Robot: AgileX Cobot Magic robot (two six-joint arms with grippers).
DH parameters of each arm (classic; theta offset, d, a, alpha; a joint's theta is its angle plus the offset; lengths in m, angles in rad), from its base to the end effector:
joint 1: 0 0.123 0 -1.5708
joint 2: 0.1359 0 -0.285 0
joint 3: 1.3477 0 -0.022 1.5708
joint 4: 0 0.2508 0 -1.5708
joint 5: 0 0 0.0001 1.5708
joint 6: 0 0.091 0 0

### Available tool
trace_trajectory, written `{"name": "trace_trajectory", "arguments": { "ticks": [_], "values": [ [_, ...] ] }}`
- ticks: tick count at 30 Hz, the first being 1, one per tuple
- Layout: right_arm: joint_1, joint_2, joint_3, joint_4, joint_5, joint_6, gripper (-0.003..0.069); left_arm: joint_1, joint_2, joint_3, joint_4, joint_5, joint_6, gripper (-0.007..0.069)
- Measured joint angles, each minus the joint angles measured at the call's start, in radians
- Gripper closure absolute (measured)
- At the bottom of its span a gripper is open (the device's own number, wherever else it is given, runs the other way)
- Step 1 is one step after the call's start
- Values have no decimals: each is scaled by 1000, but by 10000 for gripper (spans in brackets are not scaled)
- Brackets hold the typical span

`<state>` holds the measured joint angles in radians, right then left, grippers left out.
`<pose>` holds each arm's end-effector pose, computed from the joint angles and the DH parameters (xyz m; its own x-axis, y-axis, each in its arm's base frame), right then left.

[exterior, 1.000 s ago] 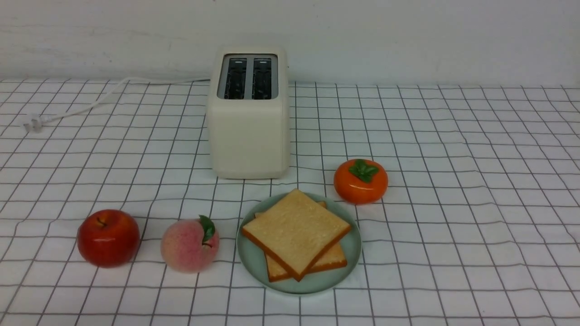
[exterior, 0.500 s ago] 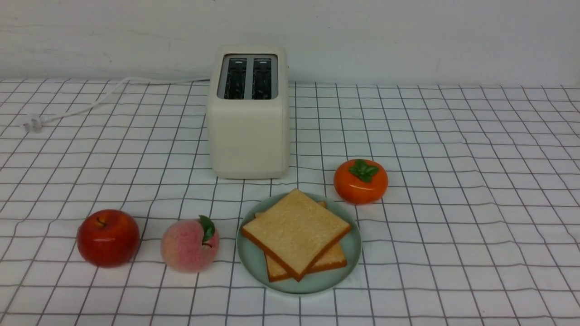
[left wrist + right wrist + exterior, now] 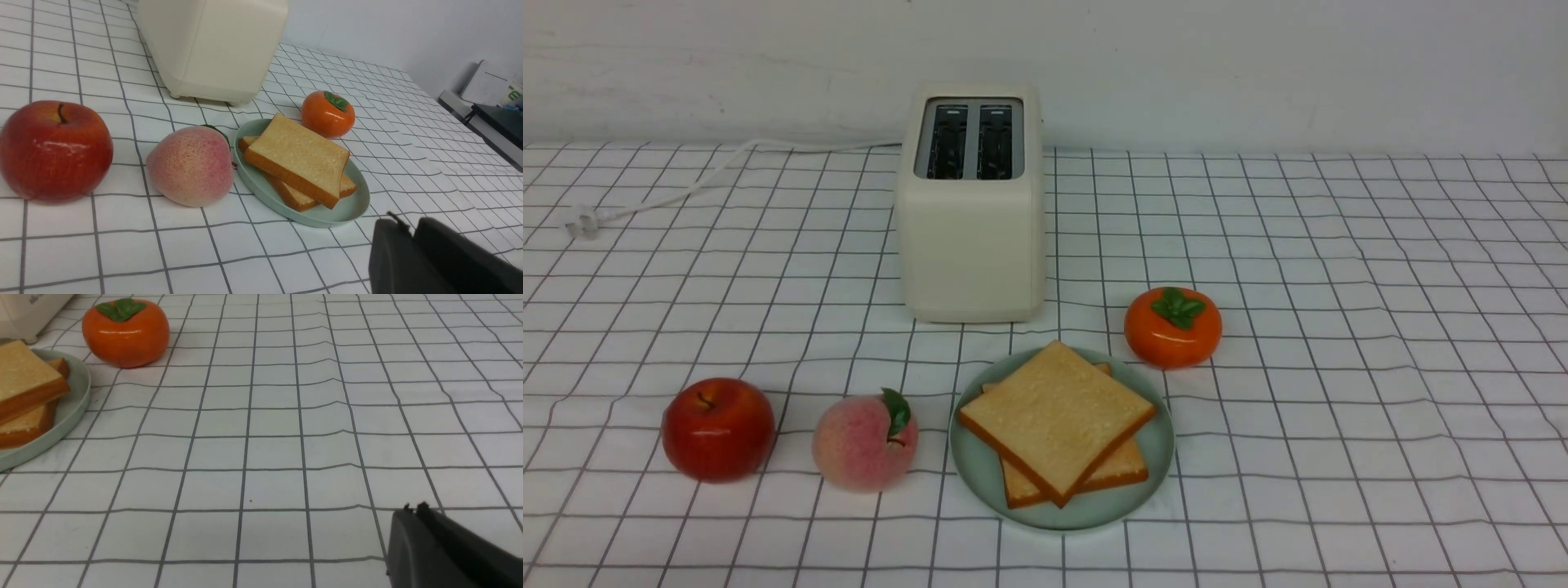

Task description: Take toasted bread from bread machine on white checkered table place on plate.

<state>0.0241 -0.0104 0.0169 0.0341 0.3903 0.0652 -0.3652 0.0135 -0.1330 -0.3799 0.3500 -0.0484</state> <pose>0.0520 0.0024 0.1730 -0.3065 0.0892 -0.9477 -0.0069 0.9954 0.0959 0.0414 -0.0282 0.2275 -0.2898 -0.3098 -0.9056 0.3892 0.8263 -0.4072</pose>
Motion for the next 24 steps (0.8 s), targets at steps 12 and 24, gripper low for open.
{"name": "trace_trajectory", "arguments": {
  "ticks": [12, 24],
  "values": [
    [0, 0, 0, 1, 0, 0, 650, 32, 0, 0, 132, -97, -5, 592],
    [0, 0, 0, 1, 0, 0, 641, 305, -24, 154, 220, -93, -61, 638]
  ]
}}
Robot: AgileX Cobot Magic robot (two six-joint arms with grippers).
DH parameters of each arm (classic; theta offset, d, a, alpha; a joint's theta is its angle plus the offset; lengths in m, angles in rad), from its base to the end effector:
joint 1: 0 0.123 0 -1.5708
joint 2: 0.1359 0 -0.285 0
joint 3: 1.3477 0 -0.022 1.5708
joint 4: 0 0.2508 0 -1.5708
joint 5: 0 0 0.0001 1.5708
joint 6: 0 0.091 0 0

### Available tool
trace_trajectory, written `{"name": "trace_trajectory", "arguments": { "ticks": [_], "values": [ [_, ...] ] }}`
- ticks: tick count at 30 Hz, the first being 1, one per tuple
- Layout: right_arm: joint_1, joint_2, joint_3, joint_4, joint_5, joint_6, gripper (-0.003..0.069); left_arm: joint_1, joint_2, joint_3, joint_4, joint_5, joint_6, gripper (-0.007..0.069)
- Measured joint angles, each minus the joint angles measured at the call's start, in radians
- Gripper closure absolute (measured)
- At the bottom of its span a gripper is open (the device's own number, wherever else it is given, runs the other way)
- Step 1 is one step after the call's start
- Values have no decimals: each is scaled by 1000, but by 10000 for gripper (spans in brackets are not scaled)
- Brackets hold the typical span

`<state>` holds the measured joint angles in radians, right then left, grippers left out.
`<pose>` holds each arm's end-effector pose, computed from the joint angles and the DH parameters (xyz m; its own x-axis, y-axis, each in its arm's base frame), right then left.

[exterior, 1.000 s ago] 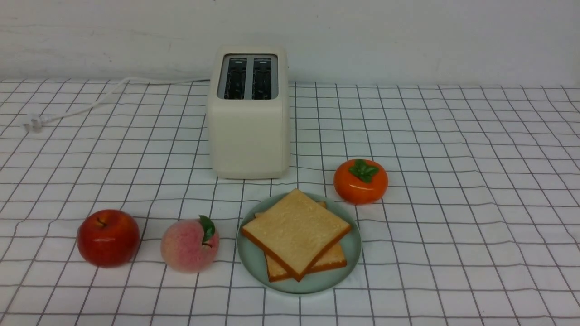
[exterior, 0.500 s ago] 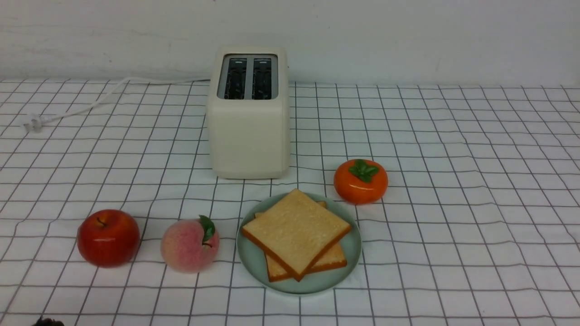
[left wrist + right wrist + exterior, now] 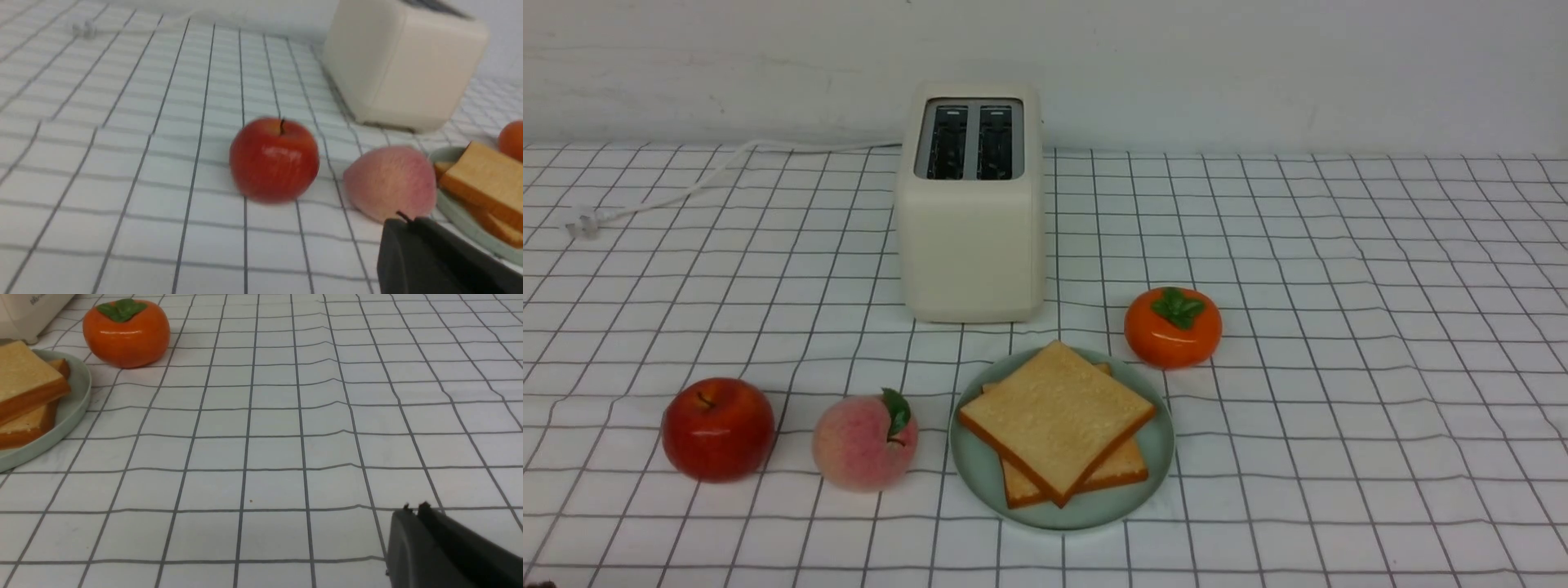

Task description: Take toasted bread from bread machine on white checkered table place on plate.

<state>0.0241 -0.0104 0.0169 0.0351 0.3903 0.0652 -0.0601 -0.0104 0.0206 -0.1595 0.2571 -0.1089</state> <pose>0.0520 0.0025 0.1730 -0.3065 0.0901 -0.9476 -0.0070 0.9953 0.0969 0.0548 -0.0070 0.1838 -0.1956 -0.2487 -0.9486 0.0505 0.9635 -0.2630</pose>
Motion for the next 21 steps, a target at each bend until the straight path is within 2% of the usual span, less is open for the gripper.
{"name": "trace_trajectory", "arguments": {
  "ticks": [4, 21],
  "values": [
    [0, 0, 0, 1, 0, 0, 638, 2, 0, 8, 1, 126, -44, 638],
    [0, 0, 0, 2, 0, 0, 624, 2, 0, 8, 1, 134, -50, 638]
  ]
}}
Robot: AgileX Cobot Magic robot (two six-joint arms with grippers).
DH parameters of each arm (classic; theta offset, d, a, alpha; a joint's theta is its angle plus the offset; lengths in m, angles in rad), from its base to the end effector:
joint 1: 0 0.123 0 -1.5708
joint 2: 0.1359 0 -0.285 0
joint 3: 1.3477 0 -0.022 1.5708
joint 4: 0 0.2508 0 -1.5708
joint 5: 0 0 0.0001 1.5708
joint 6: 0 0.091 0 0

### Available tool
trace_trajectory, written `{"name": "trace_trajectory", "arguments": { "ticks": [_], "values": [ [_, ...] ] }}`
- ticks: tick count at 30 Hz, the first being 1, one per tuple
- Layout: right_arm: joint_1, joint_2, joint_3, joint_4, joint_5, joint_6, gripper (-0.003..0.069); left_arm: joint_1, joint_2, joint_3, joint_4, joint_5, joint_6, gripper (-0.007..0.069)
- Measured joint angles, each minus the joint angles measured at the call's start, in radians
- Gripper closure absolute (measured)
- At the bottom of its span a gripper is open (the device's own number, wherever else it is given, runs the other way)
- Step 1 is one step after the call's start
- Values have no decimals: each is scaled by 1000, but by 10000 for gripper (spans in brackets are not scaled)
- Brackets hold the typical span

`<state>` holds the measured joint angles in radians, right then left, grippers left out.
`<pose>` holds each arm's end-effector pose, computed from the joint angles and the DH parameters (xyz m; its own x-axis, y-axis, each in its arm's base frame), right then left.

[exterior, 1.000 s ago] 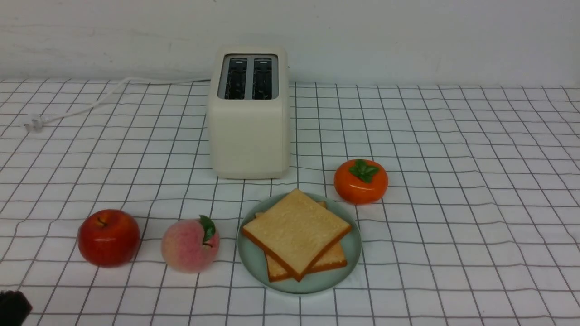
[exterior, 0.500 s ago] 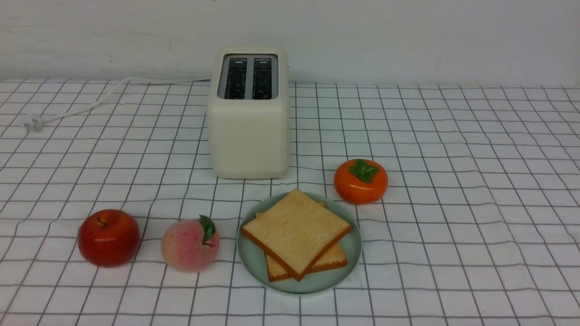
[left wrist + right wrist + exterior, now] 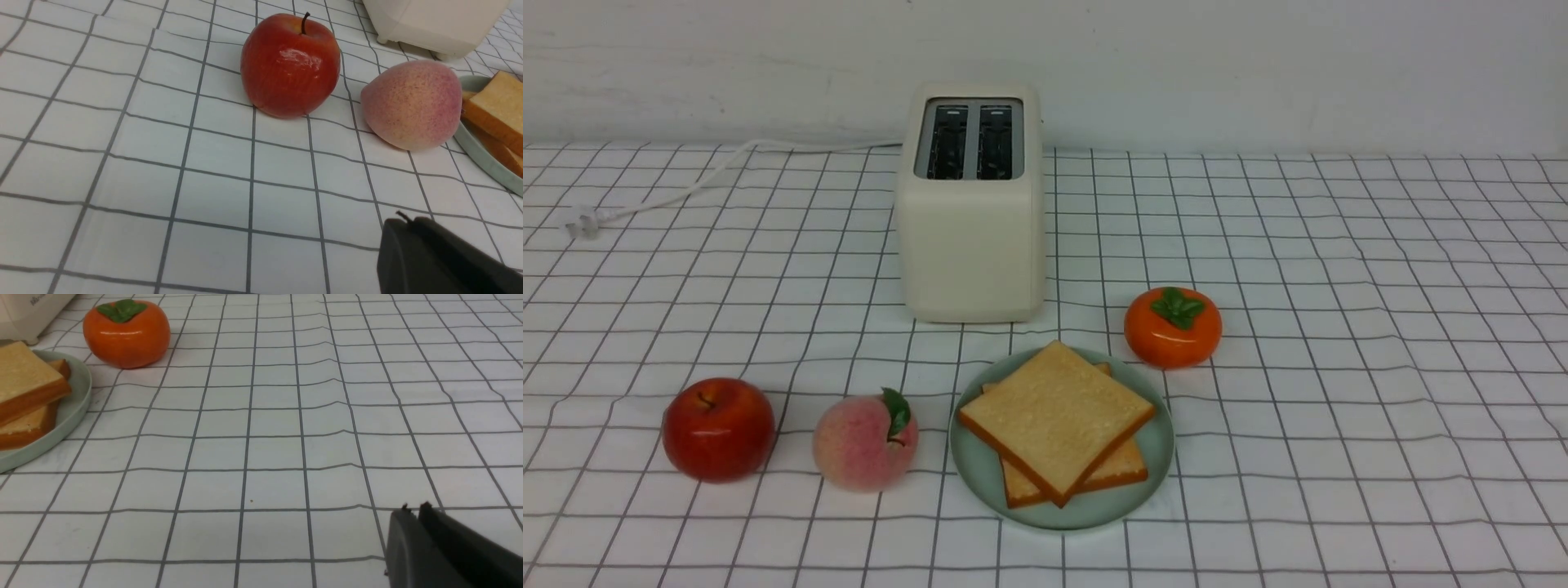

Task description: Take toasted bread from bread machine on white checkered table place on plate.

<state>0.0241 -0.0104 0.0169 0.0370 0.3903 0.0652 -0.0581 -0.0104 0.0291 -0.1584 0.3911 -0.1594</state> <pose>0.0520 0.0025 0.1730 -0.3066 0.0919 -0.9474 -0.0071 0.9951 0.0988 0.0518 -0.0085 0.1693 -0.3324 -0.2819 -0.9000 0.0156 0.9525 -0.3041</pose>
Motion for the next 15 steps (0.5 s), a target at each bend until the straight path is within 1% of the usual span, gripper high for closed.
{"name": "trace_trajectory", "arguments": {
  "ticks": [15],
  "values": [
    [0, 0, 0, 0, 0, -1, 606, 0, 0, 0, 0, 0, 0, 638]
  ]
}}
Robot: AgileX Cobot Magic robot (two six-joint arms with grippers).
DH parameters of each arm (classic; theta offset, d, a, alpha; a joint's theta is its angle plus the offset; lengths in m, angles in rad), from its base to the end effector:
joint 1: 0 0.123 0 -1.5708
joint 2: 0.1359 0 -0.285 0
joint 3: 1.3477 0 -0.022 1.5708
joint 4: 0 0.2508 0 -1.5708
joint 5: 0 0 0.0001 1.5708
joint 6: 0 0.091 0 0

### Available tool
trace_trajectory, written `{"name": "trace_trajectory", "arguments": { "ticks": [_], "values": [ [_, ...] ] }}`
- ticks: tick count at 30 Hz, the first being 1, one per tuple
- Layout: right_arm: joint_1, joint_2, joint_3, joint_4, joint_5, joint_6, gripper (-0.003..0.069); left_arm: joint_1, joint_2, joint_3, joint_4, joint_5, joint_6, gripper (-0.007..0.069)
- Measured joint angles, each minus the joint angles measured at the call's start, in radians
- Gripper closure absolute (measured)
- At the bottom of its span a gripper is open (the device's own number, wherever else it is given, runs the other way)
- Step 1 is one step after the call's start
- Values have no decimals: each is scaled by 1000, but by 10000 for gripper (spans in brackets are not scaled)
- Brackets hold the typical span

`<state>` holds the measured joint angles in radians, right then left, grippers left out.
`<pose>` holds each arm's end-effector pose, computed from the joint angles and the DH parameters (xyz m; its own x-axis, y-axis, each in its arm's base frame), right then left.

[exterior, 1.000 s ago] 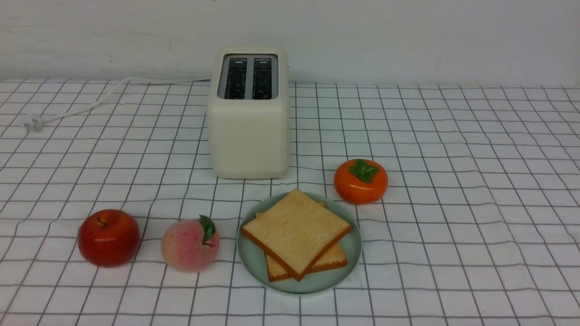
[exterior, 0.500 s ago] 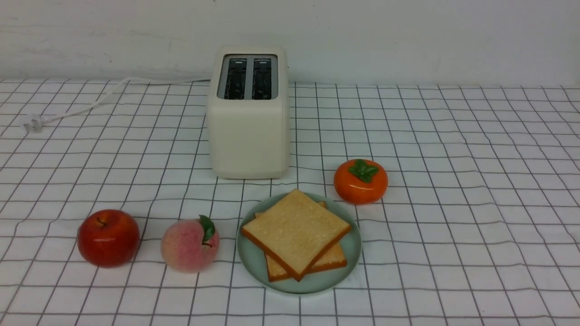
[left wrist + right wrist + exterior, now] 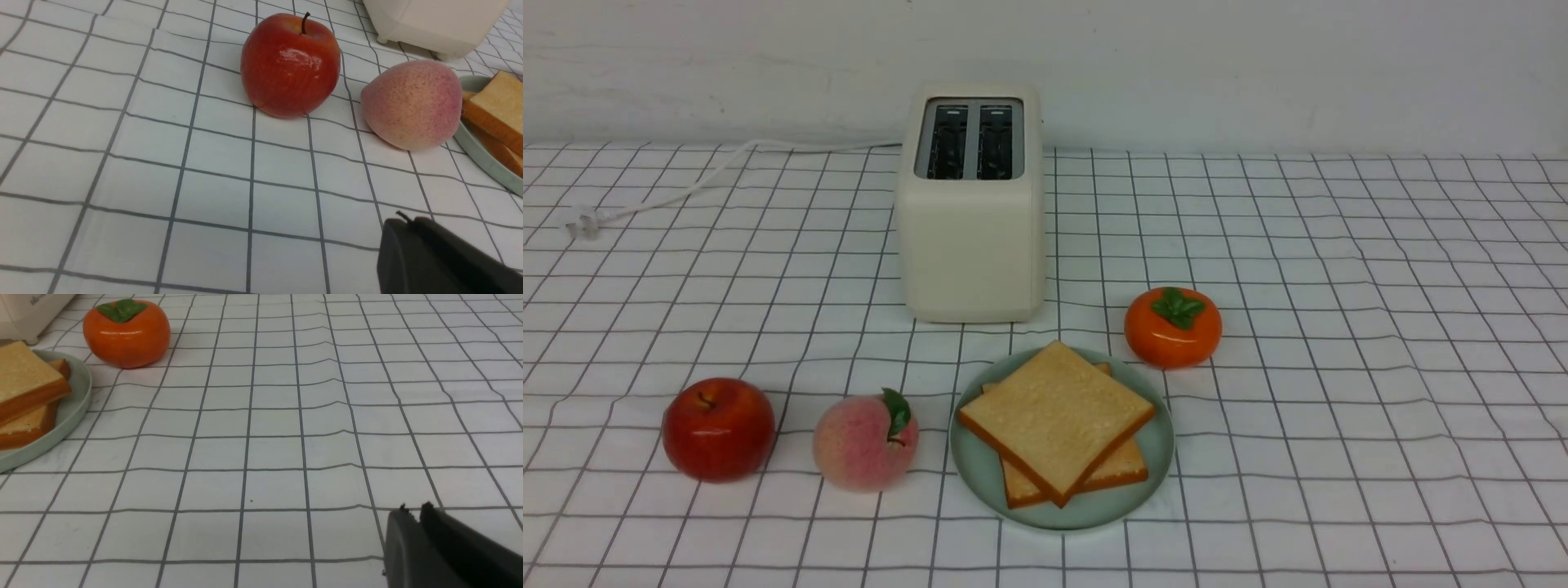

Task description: Take toasted bread from bread machine on white checkered table place on plate.

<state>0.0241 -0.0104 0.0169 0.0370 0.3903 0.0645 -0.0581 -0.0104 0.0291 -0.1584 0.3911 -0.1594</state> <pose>0.0520 0.0025 0.1730 -0.3066 0.0912 -0.9475 -0.0073 0.9951 0.0981 0.0518 -0.0085 0.1693 -0.3324 -0.2819 -0.9000 0.0156 0.9525 -0.3041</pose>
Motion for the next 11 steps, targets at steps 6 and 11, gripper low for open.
{"name": "trace_trajectory", "arguments": {
  "ticks": [6, 11],
  "values": [
    [0, 0, 0, 0, 0, 0, 599, 0, 0, 0, 0, 0, 0, 638],
    [0, 0, 0, 0, 0, 0, 590, 0, 0, 0, 0, 0, 0, 638]
  ]
}}
